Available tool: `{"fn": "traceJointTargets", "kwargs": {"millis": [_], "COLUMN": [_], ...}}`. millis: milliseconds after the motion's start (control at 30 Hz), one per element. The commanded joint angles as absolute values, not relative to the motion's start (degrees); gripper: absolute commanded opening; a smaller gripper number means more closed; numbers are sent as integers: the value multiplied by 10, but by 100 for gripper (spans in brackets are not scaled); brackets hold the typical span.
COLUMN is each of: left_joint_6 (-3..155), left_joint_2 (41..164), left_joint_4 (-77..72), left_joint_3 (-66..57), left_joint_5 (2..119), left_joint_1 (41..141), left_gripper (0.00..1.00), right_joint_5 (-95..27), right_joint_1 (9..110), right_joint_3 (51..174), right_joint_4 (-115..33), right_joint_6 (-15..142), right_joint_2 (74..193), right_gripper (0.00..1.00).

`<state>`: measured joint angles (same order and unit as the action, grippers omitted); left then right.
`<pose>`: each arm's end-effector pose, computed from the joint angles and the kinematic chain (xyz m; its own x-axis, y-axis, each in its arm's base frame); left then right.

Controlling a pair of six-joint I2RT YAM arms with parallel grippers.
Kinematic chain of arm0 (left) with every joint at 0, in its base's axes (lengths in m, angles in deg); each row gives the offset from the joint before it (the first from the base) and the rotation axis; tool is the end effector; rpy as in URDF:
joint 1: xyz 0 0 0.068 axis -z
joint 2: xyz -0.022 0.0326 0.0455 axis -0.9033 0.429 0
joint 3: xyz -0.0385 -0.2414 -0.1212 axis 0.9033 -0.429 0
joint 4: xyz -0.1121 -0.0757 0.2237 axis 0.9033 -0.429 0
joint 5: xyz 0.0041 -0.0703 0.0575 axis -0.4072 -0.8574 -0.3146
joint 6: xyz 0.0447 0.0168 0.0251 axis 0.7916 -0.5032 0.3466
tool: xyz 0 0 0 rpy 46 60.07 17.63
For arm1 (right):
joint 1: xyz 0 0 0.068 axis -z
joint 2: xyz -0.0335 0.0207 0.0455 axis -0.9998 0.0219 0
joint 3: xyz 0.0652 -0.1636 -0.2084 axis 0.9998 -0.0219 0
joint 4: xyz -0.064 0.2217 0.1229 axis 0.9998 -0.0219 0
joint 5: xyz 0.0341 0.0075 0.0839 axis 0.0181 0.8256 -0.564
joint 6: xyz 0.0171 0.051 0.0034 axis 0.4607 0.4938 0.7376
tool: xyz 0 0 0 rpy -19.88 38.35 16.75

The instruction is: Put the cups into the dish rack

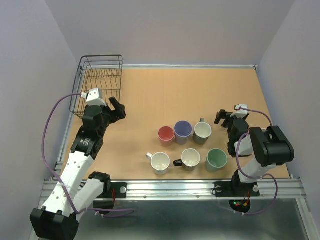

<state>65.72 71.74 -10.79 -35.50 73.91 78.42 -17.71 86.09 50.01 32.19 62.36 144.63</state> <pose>0.1829 -0.0416 0.3248 -0.2065 -0.3230 -0.9236 0.0792 0.9353 -0.3448 0.2446 0.0059 0.1350 -0.1062 0.0939 -0.9899 0.1209 0.9894 0.0809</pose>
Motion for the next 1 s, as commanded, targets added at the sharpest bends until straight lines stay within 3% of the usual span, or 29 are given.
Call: {"fn": "traceJointTargets", "kwargs": {"millis": [0,100,400,767,967], "left_joint_6": [660,669,660,709,665], "left_joint_2": [701,691,679,725,681], "left_joint_4": [-89,-83,-37,-61,-14], "left_joint_3": [-348,-347,-376,-342,-376], "left_joint_5": [769,775,800,666,705], "left_joint_1": [788,787,788,769,748], "left_gripper": [95,99,99,99,99], "right_joint_5": [-171,-171,-170,-170,-170], "right_joint_1": [864,864,864,864,864], "right_joint_3": [496,496,496,496,496], "right_joint_4": [359,360,360,360,360], "right_joint_6": [614,614,613,614,614], "right_joint_2": [1441,1441,1441,1441,1442], "right_gripper": [100,100,100,100,100]}}
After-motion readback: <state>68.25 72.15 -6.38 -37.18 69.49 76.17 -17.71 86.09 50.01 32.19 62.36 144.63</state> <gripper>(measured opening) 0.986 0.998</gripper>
